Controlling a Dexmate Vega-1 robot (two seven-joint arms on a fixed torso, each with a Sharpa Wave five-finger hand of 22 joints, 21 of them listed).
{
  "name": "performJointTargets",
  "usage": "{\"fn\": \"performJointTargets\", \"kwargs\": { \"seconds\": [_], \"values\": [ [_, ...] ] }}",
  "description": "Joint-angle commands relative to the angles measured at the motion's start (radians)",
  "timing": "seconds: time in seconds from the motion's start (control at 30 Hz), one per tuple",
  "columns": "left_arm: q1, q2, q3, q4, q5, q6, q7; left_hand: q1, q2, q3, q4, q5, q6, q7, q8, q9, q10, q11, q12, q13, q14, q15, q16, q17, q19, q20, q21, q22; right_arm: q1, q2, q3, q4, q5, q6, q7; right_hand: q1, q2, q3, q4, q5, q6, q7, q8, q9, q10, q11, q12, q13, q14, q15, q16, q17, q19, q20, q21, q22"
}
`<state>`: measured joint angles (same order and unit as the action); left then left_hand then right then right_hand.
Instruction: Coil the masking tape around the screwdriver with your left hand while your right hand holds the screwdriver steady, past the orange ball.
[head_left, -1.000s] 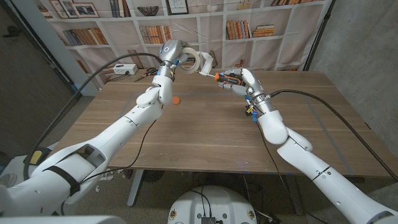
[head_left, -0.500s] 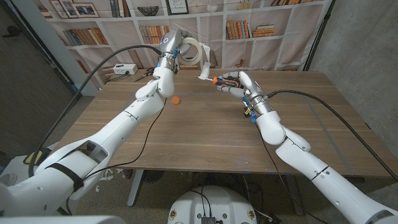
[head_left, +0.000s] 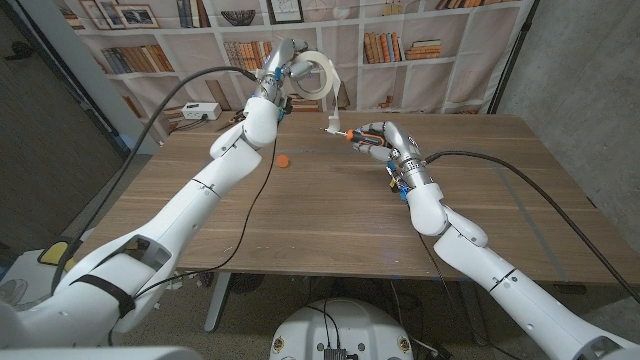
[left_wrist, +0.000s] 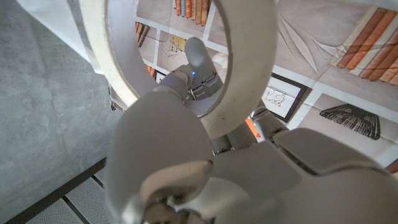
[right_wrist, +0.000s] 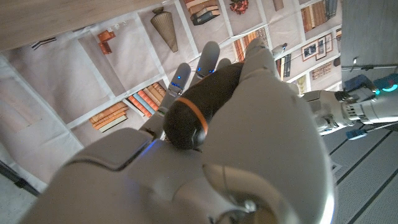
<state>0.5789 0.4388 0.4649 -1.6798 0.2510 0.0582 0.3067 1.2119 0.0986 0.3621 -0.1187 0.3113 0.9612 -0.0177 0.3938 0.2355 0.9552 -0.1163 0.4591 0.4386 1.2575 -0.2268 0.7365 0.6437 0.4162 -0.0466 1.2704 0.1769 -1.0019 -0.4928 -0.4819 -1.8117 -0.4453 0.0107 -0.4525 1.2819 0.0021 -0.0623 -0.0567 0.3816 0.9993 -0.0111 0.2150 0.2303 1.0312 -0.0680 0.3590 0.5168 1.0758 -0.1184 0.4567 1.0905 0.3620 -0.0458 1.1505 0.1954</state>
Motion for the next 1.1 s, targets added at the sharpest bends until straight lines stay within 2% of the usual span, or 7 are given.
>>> {"fn": "performJointTargets", "kwargs": {
  "seconds": [0.03, 0.37, 0.4, 0.73, 1.1],
  "values": [
    [0.08, 0.021, -0.081, -0.147, -0.192, 0.01, -0.167, 0.008, -0.005, -0.003, 0.002, 0.008, 0.004, 0.003, -0.003, 0.002, 0.044, -0.034, 0.004, 0.037, 0.009, 0.0, 0.008, 0.007, 0.01, -0.016, -0.001, 0.003, 0.019, 0.103, -0.009, 0.07, -0.008, -0.144, -0.145, 0.16, 0.16, -0.001, 0.004, 0.008, 0.104, -0.075, 0.006, 0.004, 0.034, -0.018, 0.004, -0.004, 0.089, -0.111, 0.003, 0.007, -0.004, -0.15, 0.01, 0.002],
    [0.124, 0.051, -0.13, -0.207, -0.331, 0.077, -0.269, 0.01, -0.003, -0.005, 0.002, 0.011, 0.005, 0.008, -0.007, 0.003, 0.045, -0.026, 0.001, 0.041, 0.008, 0.0, 0.007, 0.017, 0.013, -0.015, -0.002, 0.004, 0.025, 0.192, 0.007, 0.097, 0.034, -0.186, -0.318, 0.164, 0.159, -0.004, 0.004, 0.008, 0.11, -0.065, 0.007, 0.004, 0.046, -0.013, 0.002, -0.01, 0.105, -0.11, 0.005, 0.01, 0.001, -0.148, 0.019, 0.002],
    [0.128, 0.056, -0.14, -0.21, -0.37, 0.096, -0.299, 0.01, -0.003, -0.005, 0.002, 0.011, 0.005, 0.009, -0.007, 0.003, 0.045, -0.026, 0.0, 0.042, 0.008, 0.0, 0.007, 0.018, 0.014, -0.015, -0.002, 0.004, 0.022, 0.205, 0.014, 0.1, 0.047, -0.17, -0.347, 0.164, 0.159, -0.004, 0.004, 0.008, 0.111, -0.064, 0.007, 0.004, 0.047, -0.012, 0.001, -0.01, 0.106, -0.11, 0.005, 0.011, 0.001, -0.148, 0.02, 0.002],
    [0.113, 0.097, -0.159, -0.206, -0.553, 0.22, -0.437, 0.013, 0.0, -0.007, 0.002, 0.013, 0.005, 0.015, -0.011, 0.003, 0.046, -0.02, -0.003, 0.045, 0.008, 0.0, 0.006, 0.027, 0.016, -0.013, -0.003, 0.004, 0.015, 0.233, 0.036, 0.116, 0.121, -0.011, -0.451, 0.167, 0.157, -0.007, 0.005, 0.007, 0.113, -0.062, 0.007, 0.003, 0.049, -0.013, -0.001, -0.009, 0.112, -0.11, 0.001, 0.009, 0.004, -0.148, 0.026, 0.002],
    [0.094, 0.134, -0.128, -0.195, -0.648, 0.298, -0.505, 0.018, 0.002, -0.009, 0.0, 0.015, 0.006, 0.018, -0.015, 0.004, 0.049, -0.014, -0.006, 0.049, 0.008, 0.0, 0.005, 0.038, 0.02, -0.01, -0.003, 0.005, 0.021, 0.259, 0.04, 0.143, 0.098, 0.075, -0.553, 0.169, 0.156, -0.01, 0.005, 0.007, 0.111, -0.061, 0.006, 0.003, 0.048, -0.013, -0.004, -0.008, 0.116, -0.11, -0.001, 0.009, 0.004, -0.149, 0.03, 0.002]
  ]
}}
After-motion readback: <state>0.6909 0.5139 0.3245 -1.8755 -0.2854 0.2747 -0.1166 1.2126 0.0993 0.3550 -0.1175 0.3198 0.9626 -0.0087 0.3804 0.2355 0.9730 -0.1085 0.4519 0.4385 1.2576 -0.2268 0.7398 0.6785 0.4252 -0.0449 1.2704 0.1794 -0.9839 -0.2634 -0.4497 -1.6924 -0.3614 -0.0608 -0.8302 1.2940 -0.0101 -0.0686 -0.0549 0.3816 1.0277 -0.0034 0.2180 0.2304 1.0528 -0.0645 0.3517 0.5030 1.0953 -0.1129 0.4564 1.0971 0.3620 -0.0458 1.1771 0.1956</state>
